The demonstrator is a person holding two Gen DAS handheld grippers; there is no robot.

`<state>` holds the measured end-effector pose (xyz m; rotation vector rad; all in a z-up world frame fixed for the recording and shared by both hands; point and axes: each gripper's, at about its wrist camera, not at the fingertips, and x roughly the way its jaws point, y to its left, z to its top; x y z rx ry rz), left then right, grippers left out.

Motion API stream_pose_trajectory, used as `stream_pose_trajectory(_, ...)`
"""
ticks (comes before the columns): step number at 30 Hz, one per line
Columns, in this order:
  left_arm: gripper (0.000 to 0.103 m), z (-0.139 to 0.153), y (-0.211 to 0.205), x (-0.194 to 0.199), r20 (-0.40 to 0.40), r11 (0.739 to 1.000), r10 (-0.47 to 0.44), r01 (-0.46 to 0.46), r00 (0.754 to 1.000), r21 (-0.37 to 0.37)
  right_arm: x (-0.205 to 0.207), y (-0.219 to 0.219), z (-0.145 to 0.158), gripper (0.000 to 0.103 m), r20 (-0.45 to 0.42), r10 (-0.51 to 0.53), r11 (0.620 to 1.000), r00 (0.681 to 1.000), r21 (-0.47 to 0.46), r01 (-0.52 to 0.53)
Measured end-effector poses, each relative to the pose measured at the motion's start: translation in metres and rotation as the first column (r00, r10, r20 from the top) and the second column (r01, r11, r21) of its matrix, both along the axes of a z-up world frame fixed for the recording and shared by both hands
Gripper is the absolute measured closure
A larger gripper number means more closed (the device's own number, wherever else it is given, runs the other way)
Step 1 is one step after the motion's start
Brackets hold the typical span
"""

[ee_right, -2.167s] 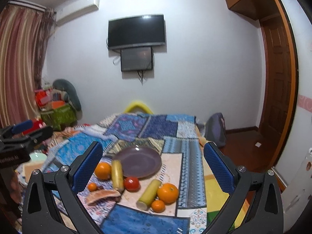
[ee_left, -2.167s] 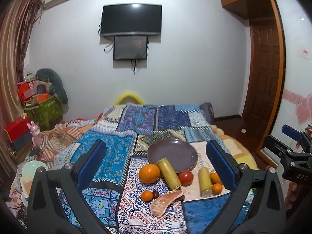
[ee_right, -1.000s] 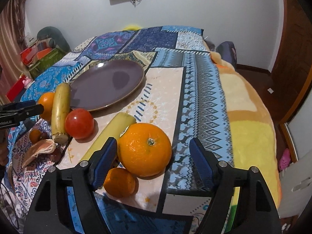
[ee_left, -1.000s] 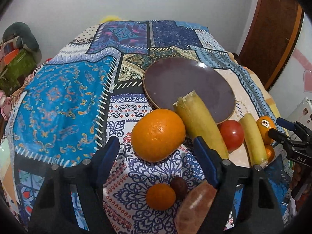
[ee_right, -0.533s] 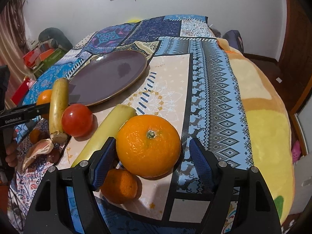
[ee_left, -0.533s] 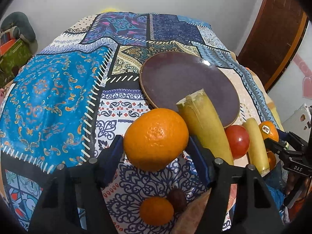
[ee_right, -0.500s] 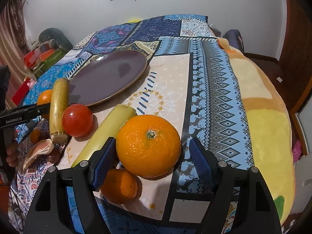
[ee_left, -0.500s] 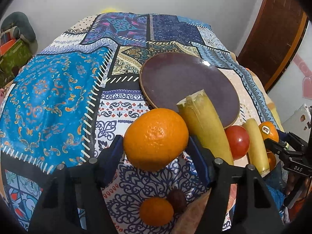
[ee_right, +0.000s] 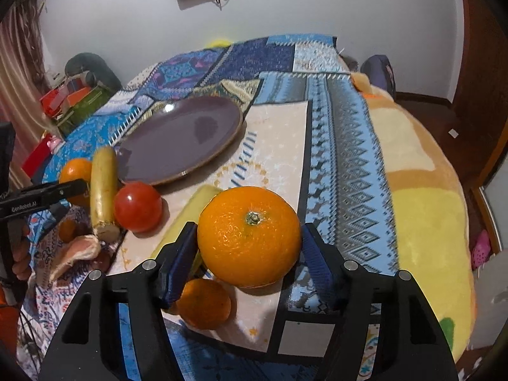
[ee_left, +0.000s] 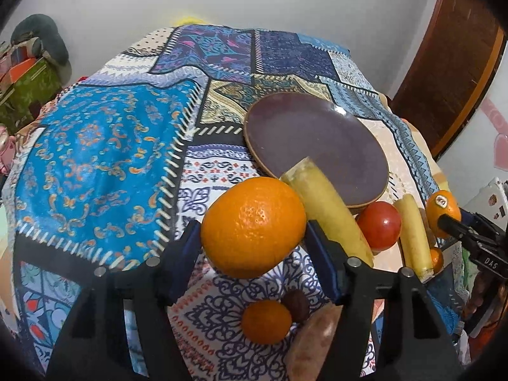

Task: Organize fruits
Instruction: 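Close right gripper on its orange while left gripper grasps the other orange, then carry both held oranges over the dark purple plate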

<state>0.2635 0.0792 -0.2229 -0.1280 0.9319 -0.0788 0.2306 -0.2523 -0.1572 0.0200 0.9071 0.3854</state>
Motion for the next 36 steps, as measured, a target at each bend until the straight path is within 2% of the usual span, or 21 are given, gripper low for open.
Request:
stream_pose_trajectory(11,0.037,0.05,0.006,-0.019,0.116,1.0,0.019,-0.02,0.993,0.008,0.0,0.01,0.045,0.041,0.121,0.005,1.0,0.993,0.002,-0.005)
stream_pose_trajectory(22,0.037,0.101,-0.01,-0.014,0.233,1.0,-0.002,-0.001,0.972,0.012,0.015,0.03,0.094,0.041,0.266,0.028,1.0,0.964,0.006,-0.031)
stream_pose_trajectory(29,0.037,0.114,-0.016,0.008,0.267,0.999,0.01,-0.02,0.964,0.037,0.033,0.048,0.111,0.041,0.342,0.047,0.999,0.939,-0.016,-0.044)
stream_pose_trajectory(36,0.037,0.11,-0.021,0.037,0.26,0.998,0.0,-0.017,0.966,0.064,0.054,0.064,0.104,0.041,0.351,0.068,0.998,0.934,-0.039,-0.058)
